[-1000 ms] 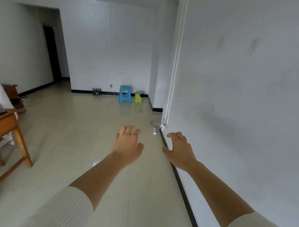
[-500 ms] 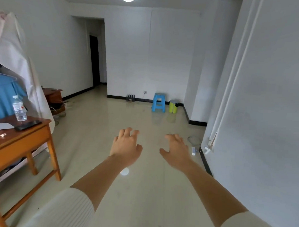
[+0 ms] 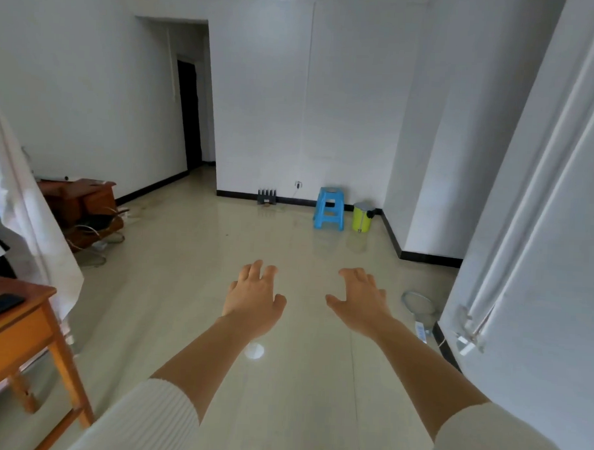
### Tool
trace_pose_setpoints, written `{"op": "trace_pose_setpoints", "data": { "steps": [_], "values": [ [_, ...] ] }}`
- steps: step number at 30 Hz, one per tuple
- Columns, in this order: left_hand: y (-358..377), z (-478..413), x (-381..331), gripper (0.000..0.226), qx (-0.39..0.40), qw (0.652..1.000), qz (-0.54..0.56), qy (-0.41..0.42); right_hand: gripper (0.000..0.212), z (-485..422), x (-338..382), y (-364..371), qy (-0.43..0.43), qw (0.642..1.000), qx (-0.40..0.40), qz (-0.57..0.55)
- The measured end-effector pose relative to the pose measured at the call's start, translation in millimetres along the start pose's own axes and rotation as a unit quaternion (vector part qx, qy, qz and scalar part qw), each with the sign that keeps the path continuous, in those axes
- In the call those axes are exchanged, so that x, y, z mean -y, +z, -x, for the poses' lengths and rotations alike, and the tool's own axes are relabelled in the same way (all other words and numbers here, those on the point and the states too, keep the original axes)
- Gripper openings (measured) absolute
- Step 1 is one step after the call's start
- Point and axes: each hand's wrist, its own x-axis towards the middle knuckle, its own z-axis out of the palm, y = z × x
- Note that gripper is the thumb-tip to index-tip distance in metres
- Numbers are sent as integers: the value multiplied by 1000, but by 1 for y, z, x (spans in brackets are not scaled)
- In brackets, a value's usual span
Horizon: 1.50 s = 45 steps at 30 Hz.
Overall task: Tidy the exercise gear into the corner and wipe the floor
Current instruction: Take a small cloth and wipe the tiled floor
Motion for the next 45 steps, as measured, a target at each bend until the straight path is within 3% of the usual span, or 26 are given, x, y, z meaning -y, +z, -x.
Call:
{"op": "trace_pose_setpoints", "data": {
  "steps": [12, 21, 30, 40, 45],
  "values": [
    [42, -377, 36, 59, -20, 999, -29, -8, 64, -378, -28, 19, -24, 999, -8, 24],
    [102, -653, 86, 60, -41, 995, -89, 21, 67, -655, -60, 70, -70, 990, -20, 123],
    [152, -955, 121, 66, -46, 997, -56, 30, 62, -947, -88, 94, -63, 979, -47, 190],
    [258, -1257, 98, 65, -61, 996, 19, 61, 65, -1240, -196, 130, -36, 986, -44, 155],
    [310, -1421, 70, 65, -31, 997, 63, 22, 66, -1398, -266, 139, -9, 990, -22, 138]
  ]
}}
